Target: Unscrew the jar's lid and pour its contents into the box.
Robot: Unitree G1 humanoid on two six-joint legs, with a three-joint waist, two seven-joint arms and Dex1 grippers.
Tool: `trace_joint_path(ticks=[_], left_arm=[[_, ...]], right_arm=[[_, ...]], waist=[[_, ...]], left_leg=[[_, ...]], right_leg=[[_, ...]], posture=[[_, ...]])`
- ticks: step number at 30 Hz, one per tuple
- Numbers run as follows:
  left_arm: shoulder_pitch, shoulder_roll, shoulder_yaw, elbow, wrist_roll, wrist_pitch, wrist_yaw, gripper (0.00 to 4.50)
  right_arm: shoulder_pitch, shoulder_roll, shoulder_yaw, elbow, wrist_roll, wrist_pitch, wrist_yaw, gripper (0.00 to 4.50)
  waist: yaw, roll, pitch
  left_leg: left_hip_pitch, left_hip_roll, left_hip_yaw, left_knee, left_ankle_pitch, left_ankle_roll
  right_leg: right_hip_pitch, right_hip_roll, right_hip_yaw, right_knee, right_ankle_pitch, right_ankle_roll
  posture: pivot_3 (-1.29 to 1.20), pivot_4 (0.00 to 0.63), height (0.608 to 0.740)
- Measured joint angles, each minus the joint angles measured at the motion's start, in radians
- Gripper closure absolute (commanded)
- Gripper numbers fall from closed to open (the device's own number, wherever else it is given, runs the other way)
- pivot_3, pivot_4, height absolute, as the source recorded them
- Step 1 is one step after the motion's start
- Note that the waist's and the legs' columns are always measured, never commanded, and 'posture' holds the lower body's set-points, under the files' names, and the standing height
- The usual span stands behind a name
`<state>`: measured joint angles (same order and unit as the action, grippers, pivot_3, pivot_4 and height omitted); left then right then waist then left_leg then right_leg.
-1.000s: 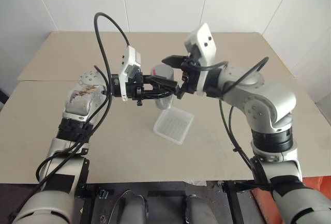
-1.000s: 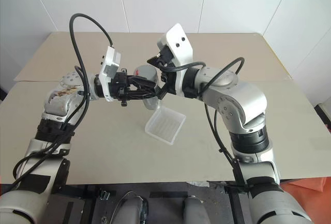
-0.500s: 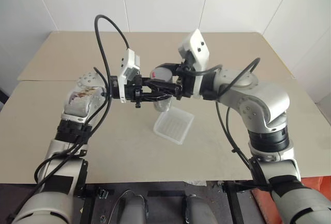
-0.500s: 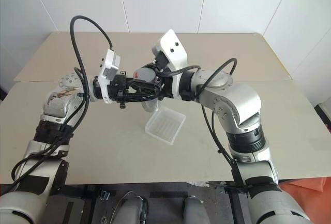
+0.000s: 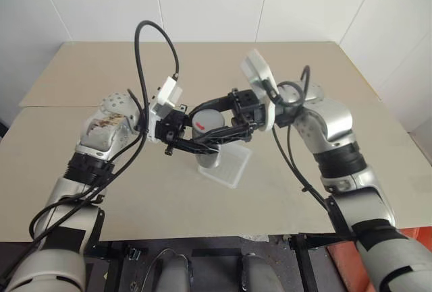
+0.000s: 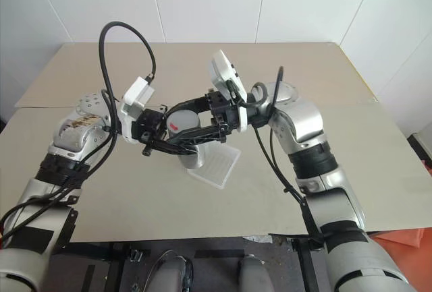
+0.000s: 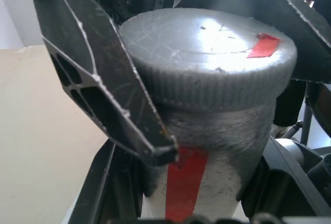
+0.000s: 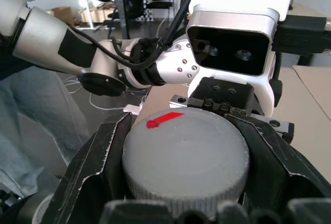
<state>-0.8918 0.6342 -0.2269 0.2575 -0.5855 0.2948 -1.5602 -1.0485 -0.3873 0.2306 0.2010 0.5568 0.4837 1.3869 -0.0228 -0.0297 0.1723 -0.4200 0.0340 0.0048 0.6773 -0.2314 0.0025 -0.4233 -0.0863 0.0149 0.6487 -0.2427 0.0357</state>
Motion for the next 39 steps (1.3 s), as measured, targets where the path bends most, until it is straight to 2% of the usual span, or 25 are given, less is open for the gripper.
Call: trace_joint_path(ticks=[1,3,4,9,13,19,24,29,39], left_arm=[[0.0,-0.002,0.0,0.002,0.0,-0.011,-0.012,2.57],[0.0,-0.004,0.001,0.004,0.005,-0.029,-0.025,2.57],[0.0,-0.004,0.008,0.009,0.013,-0.033,-0.031,2.57],[0.039,0.01,0.08,0.025,0.049,-0.035,0.007,2.57],[0.086,0.009,0.131,0.036,0.096,-0.038,0.119,2.57],[0.092,-0.015,0.148,0.036,0.121,-0.034,0.185,2.57],[0.092,-0.044,0.147,0.036,0.122,-0.029,0.188,2.57],[0.081,-0.063,0.145,0.034,0.122,-0.028,0.185,2.57],[0.084,-0.052,0.145,0.031,0.134,-0.025,0.193,2.57]], right_arm=[[-0.003,0.005,0.0,0.012,-0.006,-0.011,0.01,0.82],[-0.003,0.006,-0.001,0.017,-0.017,-0.011,0.002,0.15],[0.0,0.003,-0.006,0.012,-0.025,-0.006,-0.017,0.03],[0.114,-0.062,-0.082,-0.132,-0.035,0.043,-0.176,0.03],[0.222,-0.122,-0.159,-0.298,-0.034,0.143,-0.339,0.03],[0.236,-0.086,-0.174,-0.491,0.011,0.26,-0.505,0.03],[0.191,-0.009,-0.098,-0.489,-0.023,0.288,-0.603,0.03],[0.095,0.052,-0.025,-0.36,-0.113,0.286,-0.658,0.03],[0.078,0.073,-0.01,-0.298,-0.137,0.27,-0.649,0.03]], waist=[[0.002,0.0,0.0],[0.005,0.0,0.0],[0.008,0.0,0.0],[0.011,0.0,0.0],[0.011,0.0,0.0],[0.003,0.0,0.0],[0.006,0.0,0.0],[0.006,0.0,0.0],[0.007,0.0,0.0]], left_leg=[[0.0,0.0,0.0,0.0,0.0,0.0],[-0.001,0.0,0.0,0.0,0.0,0.0],[-0.001,0.0,0.0,0.0,0.0,0.0],[-0.002,0.0,-0.001,0.0,0.0,0.0],[-0.002,0.0,-0.001,0.0,0.0,0.0],[0.0,0.0,-0.001,0.0,0.0,0.0],[0.0,0.0,-0.001,0.0,0.0,0.0],[0.0,0.0,-0.001,0.0,0.0,0.0],[-0.001,0.0,-0.001,0.0,0.0,0.0]], right_leg=[[0.0,0.0,0.0,0.0,0.0,0.0],[0.0,0.0,0.0,0.0,0.0,0.0],[0.0,0.0,-0.001,0.0,0.0,0.0],[0.0,0.0,-0.001,0.001,0.0,0.0],[-0.001,-0.001,-0.001,0.0,0.0,0.0],[0.0,0.0,-0.001,0.0,0.0,0.0],[0.0,0.0,-0.001,0.0,0.0,0.0],[0.0,0.0,-0.001,0.0,0.0,0.0],[0.0,0.0,-0.001,0.001,0.0,0.0]], posture=[[0.0,0.15,0.74],[0.0,0.15,0.74],[0.0,0.15,0.74],[0.0,0.15,0.74],[0.0,0.15,0.74],[0.0,0.15,0.74],[0.0,0.15,0.74],[0.0,0.15,0.74],[0.0,0.15,0.74]])
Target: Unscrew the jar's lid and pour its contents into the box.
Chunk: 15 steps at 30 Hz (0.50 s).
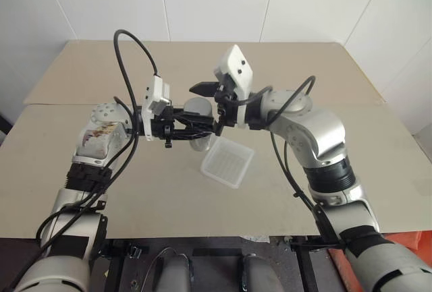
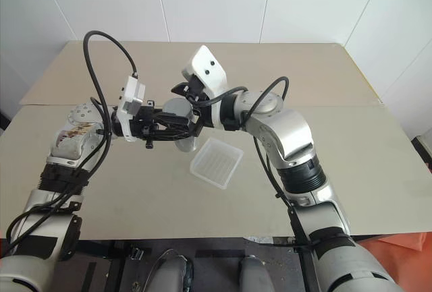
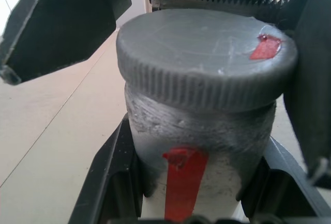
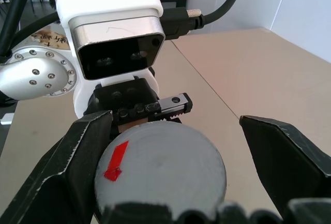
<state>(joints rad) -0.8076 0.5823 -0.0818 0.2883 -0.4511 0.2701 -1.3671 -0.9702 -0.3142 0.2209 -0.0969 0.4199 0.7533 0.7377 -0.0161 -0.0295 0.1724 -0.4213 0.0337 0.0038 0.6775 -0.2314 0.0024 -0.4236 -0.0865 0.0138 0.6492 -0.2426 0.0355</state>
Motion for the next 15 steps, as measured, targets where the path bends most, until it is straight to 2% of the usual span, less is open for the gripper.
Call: trace_joint_path(ticks=[7,10,15], left_arm=[[0.034,0.035,0.036,-0.021,-0.006,0.032,0.006,2.57],[0.066,0.056,0.053,-0.061,-0.022,0.036,-0.018,2.57],[0.076,0.06,0.061,-0.091,-0.024,0.041,-0.023,2.57]], right_arm=[[0.069,-0.11,-0.032,-0.041,0.039,-0.012,0.062,0.03],[0.09,-0.183,-0.107,0.0,0.016,-0.018,0.043,0.03],[0.133,-0.217,-0.162,-0.026,0.028,-0.022,0.054,0.03]], waist=[[0.0,0.0,0.0],[0.004,0.0,0.0],[-0.001,0.0,0.0]], left_leg=[[0.0,0.0,0.0,0.0,0.0,0.0],[0.0,0.0,0.0,0.0,0.0,0.0],[0.0,0.0,0.0,0.0,0.0,0.0]], right_leg=[[0.0,0.0,0.0,0.0,0.0,0.0],[0.0,-0.001,0.0,-0.001,0.0,0.0],[0.0,0.0,0.0,-0.001,0.0,0.0]], posture=[[0.0,0.15,0.74],[0.0,0.15,0.74],[0.0,0.15,0.74]])
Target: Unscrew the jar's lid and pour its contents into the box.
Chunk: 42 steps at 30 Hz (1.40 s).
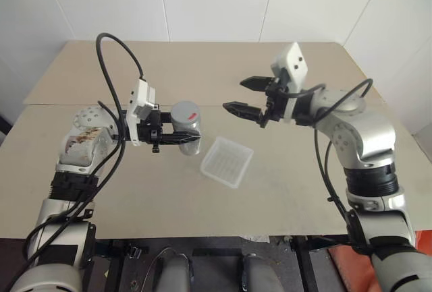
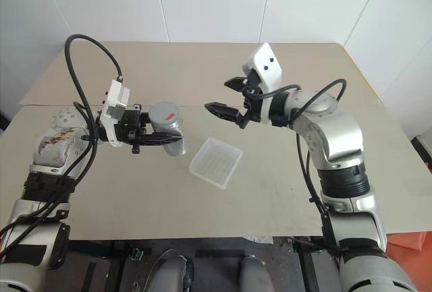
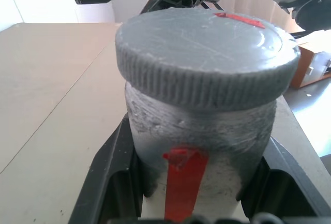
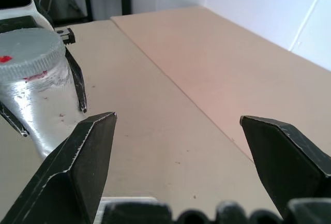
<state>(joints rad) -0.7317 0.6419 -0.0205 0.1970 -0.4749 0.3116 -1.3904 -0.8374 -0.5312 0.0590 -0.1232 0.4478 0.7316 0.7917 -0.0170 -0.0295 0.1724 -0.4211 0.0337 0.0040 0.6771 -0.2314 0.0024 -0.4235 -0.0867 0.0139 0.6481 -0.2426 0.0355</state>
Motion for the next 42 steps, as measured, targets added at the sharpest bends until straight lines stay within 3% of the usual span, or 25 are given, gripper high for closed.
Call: trace_joint_path(ticks=[5,12,17,24,31,36,42], left_arm=[[-0.001,-0.013,0.002,0.0,0.002,0.003,0.028,2.57],[-0.051,-0.084,-0.017,0.065,0.023,-0.01,0.041,2.57],[-0.063,-0.097,-0.023,0.079,0.025,-0.022,0.028,2.57],[-0.064,-0.096,-0.022,0.082,0.025,-0.024,0.025,2.57],[-0.047,-0.075,-0.02,0.07,0.025,-0.014,0.041,2.57],[-0.017,-0.044,-0.002,0.054,0.022,-0.003,0.049,2.57],[0.019,-0.008,0.021,0.011,0.002,-0.003,0.025,2.57]], right_arm=[[0.03,-0.002,-0.004,-0.094,0.059,0.015,0.031,0.03],[-0.026,0.127,0.055,-0.194,0.112,0.048,-0.032,0.03],[-0.061,0.193,0.135,-0.137,0.027,0.042,-0.095,0.03],[-0.111,0.242,0.152,-0.025,-0.033,0.031,-0.126,0.03],[-0.107,0.223,0.153,-0.017,-0.03,0.022,-0.099,0.03],[-0.064,0.15,0.144,-0.054,0.008,0.021,-0.061,0.03],[-0.01,0.028,0.009,-0.045,-0.002,0.022,-0.079,0.03]], waist=[[-0.001,0.0,0.0],[0.002,0.0,0.0],[0.001,0.0,0.0],[0.001,0.0,0.0],[0.001,0.0,0.0],[0.001,0.0,0.0],[0.008,0.0,0.0]], left_leg=[[0.0,0.0,0.0,0.0,0.0,0.0],[0.0,0.0,0.0,0.0,0.0,0.0],[0.0,0.0,0.0,0.001,0.0,0.0],[0.0,0.0,0.0,0.0,0.0,0.0],[0.0,0.0,0.0,0.0,0.0,0.0],[0.0,0.0,0.0,0.0,0.0,0.0],[0.0,0.0,0.0,0.0,0.0,0.0]], right_leg=[[0.0,0.0,0.0,0.0,0.0,0.0],[0.0,0.0,0.0,0.0,0.0,0.0],[0.0,0.0,0.0,0.001,0.0,0.0],[0.0,0.0,0.0,0.001,0.0,0.0],[0.0,0.0,0.0,0.001,0.0,0.0],[0.0,0.0,0.0,0.001,0.0,0.0],[0.001,-0.001,-0.001,0.0,0.0,0.0]], posture=[[0.0,0.15,0.74],[0.0,0.15,0.74],[0.0,0.15,0.74],[0.0,0.15,0.74],[0.0,0.15,0.74],[0.0,0.15,0.74],[0.0,0.15,0.74]])
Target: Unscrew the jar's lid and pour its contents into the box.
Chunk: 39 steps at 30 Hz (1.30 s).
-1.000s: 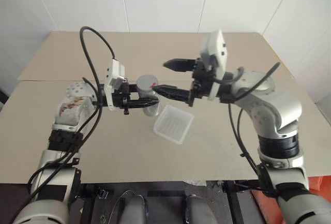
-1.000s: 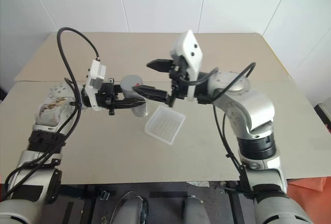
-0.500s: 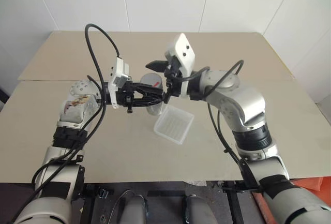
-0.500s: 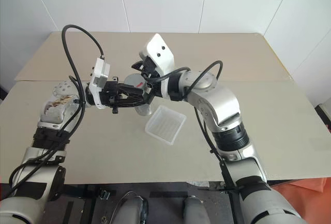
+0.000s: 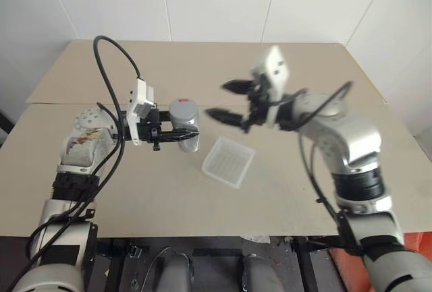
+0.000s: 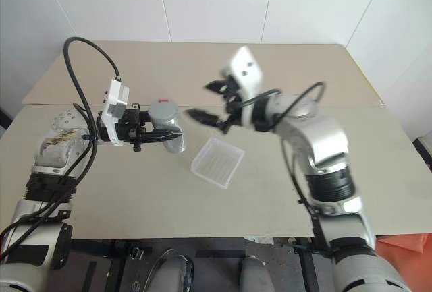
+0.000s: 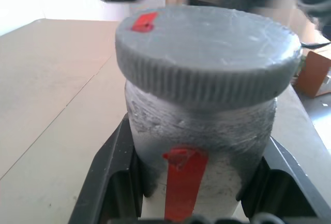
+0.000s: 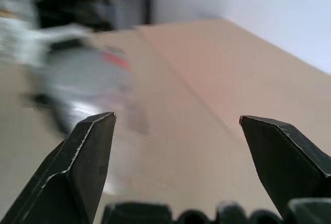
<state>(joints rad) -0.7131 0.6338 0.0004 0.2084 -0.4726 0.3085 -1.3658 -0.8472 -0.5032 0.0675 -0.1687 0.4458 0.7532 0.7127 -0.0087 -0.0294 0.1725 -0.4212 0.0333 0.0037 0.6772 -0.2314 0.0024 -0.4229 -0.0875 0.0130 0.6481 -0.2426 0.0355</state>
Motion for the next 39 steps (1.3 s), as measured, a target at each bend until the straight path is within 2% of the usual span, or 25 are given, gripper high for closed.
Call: trace_joint_path(ticks=[6,11,14,21,28,39], left_arm=[[0.001,-0.006,-0.002,-0.013,0.0,0.0,0.0,2.57],[-0.022,-0.028,-0.01,0.006,0.004,0.0,0.003,2.57],[-0.036,-0.038,-0.02,0.006,0.005,0.0,-0.002,2.57],[-0.038,-0.046,-0.026,0.009,0.008,-0.001,-0.009,2.57],[-0.038,-0.046,-0.027,0.009,0.009,0.0,-0.016,2.57],[-0.02,-0.039,-0.035,0.008,0.02,0.0,-0.015,2.57]], right_arm=[[0.036,-0.005,-0.006,-0.06,0.02,0.0,0.021,0.03],[0.02,0.025,-0.039,-0.147,0.145,0.037,0.049,0.03],[-0.005,0.06,-0.026,-0.179,0.168,0.063,0.029,0.03],[-0.029,0.151,0.138,-0.159,0.055,0.064,-0.08,0.03],[-0.097,0.205,0.147,-0.09,0.006,0.064,-0.123,0.03],[-0.094,0.185,0.146,-0.072,0.004,0.065,-0.097,0.03]], waist=[[-0.014,0.0,0.0],[-0.007,0.0,0.0],[-0.007,0.0,0.0],[-0.01,0.0,0.0],[-0.008,0.0,0.0],[-0.008,0.0,0.0]], left_leg=[[0.0,0.0,0.0,0.0,0.0,0.0],[0.0,0.0,0.0,0.0,0.0,0.0],[0.001,0.0,0.0,0.0,0.0,0.0],[0.0,0.0,0.0,0.0,0.0,0.0],[0.0,0.0,0.0,0.0,0.0,0.0],[0.0,0.0,0.0,0.0,0.0,0.0]], right_leg=[[-0.001,0.001,0.001,0.0,0.0,0.0],[0.0,0.001,0.001,0.0,0.0,0.0],[0.0,0.001,0.001,0.0,0.0,0.0],[-0.001,0.001,0.001,0.001,0.0,0.0],[0.0,0.001,0.001,0.001,0.0,0.0],[-0.001,0.001,0.001,0.001,0.0,0.0]], posture=[[0.0,0.15,0.74],[0.0,0.15,0.74],[0.0,0.15,0.74],[0.0,0.15,0.74],[0.0,0.15,0.74],[0.0,0.15,0.74]])
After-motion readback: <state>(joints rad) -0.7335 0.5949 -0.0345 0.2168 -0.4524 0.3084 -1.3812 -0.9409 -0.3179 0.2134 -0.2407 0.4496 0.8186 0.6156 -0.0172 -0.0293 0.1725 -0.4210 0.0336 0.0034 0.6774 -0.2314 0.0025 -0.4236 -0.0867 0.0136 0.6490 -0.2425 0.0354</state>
